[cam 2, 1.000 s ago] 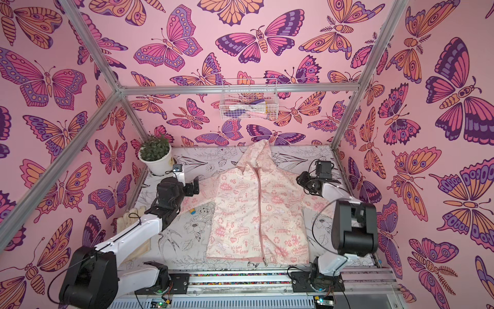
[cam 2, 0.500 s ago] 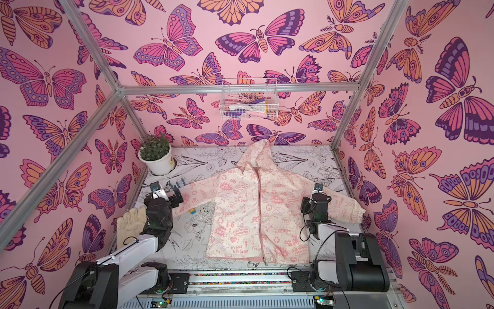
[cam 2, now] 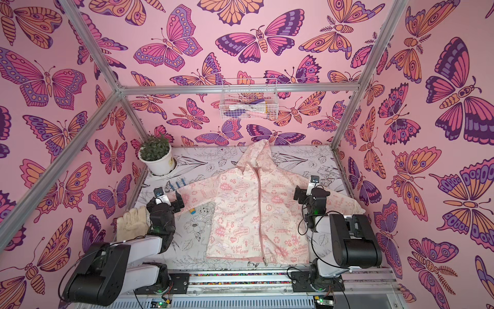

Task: Unzip the jacket
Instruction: Reset both arms

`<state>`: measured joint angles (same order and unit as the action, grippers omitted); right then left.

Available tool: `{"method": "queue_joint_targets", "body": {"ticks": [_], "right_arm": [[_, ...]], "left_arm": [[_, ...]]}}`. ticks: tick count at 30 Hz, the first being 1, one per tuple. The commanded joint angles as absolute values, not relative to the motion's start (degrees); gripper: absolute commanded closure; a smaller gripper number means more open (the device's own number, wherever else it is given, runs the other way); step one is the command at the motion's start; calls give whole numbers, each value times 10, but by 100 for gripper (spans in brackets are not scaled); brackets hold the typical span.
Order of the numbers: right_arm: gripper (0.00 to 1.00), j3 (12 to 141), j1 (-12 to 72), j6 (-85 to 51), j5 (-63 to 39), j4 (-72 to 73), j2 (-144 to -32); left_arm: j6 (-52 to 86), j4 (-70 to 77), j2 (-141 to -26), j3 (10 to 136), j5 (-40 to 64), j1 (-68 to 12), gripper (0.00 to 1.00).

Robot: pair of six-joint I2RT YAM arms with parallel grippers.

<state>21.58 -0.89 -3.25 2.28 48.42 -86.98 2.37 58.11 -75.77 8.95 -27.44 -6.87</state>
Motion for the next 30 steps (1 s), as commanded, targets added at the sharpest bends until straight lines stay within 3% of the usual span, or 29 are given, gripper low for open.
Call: {"method": "queue_joint_targets", "body": {"ticks": [1, 3, 4, 11, 20, 30], "right_arm": [[1, 223, 1, -20, 17, 481, -864], [1, 223, 2, -20, 18, 480, -863], [1, 223, 2, -20, 18, 480, -863], [1, 232, 1, -25, 22, 460, -862], [1, 231, 1, -24, 22, 463, -863], [1, 236, 0, -27, 24, 456, -865]], "left_arm": [[-11, 739, -848, 74, -238, -66, 0], [-58, 805, -929, 81, -130, -66, 4], [-90, 813, -945, 93, -126, -76, 0], [-4, 512, -880, 210, -106, -17, 0], [-36, 600, -892, 167, -93, -31, 0], [-34, 595, -892, 168, -91, -30, 0]]}}
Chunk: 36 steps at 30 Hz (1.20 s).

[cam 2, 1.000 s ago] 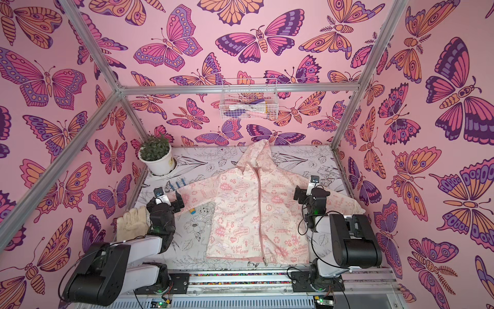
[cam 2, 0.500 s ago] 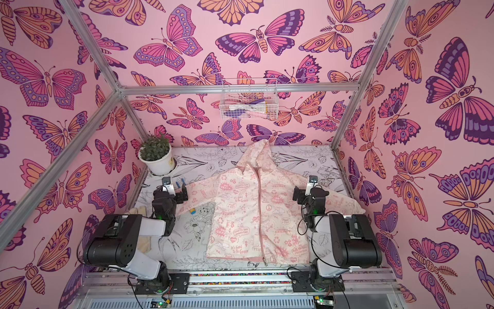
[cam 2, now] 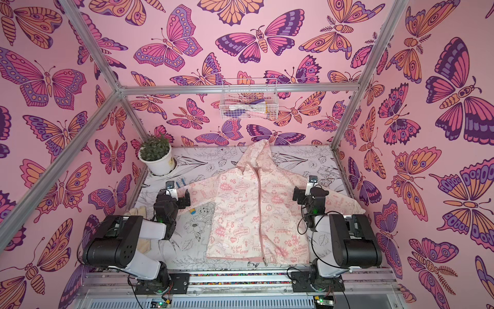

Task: Unzip the jacket
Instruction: Reset both arms

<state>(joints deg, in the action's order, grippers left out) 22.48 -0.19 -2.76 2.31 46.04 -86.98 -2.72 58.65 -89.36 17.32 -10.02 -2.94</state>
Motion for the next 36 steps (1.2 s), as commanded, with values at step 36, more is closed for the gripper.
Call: {"method": "queue_joint_targets", "body": {"ticks": [36], "right_arm": [[0, 227, 4, -18, 16, 467, -861]], "left_arm": [[-34, 593, -892, 169, -90, -30, 0]]}}
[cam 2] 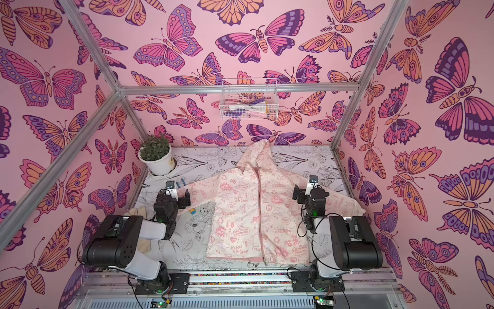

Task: Unzip the jacket
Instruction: Reset both arms

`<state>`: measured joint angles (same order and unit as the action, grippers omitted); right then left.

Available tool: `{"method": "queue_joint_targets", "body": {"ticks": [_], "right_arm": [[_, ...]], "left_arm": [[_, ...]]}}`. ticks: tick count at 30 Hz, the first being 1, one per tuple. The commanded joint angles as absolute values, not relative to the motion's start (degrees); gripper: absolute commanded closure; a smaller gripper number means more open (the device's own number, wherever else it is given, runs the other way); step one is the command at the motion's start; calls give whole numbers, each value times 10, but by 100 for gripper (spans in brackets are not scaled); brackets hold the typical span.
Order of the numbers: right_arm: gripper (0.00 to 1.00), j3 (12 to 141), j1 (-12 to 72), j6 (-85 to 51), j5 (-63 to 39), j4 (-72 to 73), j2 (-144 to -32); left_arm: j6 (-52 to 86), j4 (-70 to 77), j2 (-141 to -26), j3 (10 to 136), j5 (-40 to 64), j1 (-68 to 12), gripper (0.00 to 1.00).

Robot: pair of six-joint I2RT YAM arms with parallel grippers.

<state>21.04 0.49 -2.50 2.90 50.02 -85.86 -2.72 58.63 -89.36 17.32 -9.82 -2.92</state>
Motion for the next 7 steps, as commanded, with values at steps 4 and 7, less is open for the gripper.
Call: {"method": "queue_joint_targets", "body": {"ticks": [4, 7], "right_arm": [[0, 239, 4, -23, 18, 452, -868], [0, 236, 3, -22, 17, 457, -868]], "left_arm": [[-34, 594, -892, 170, -90, -29, 0], [-34, 593, -891, 169, -90, -29, 0]]}}
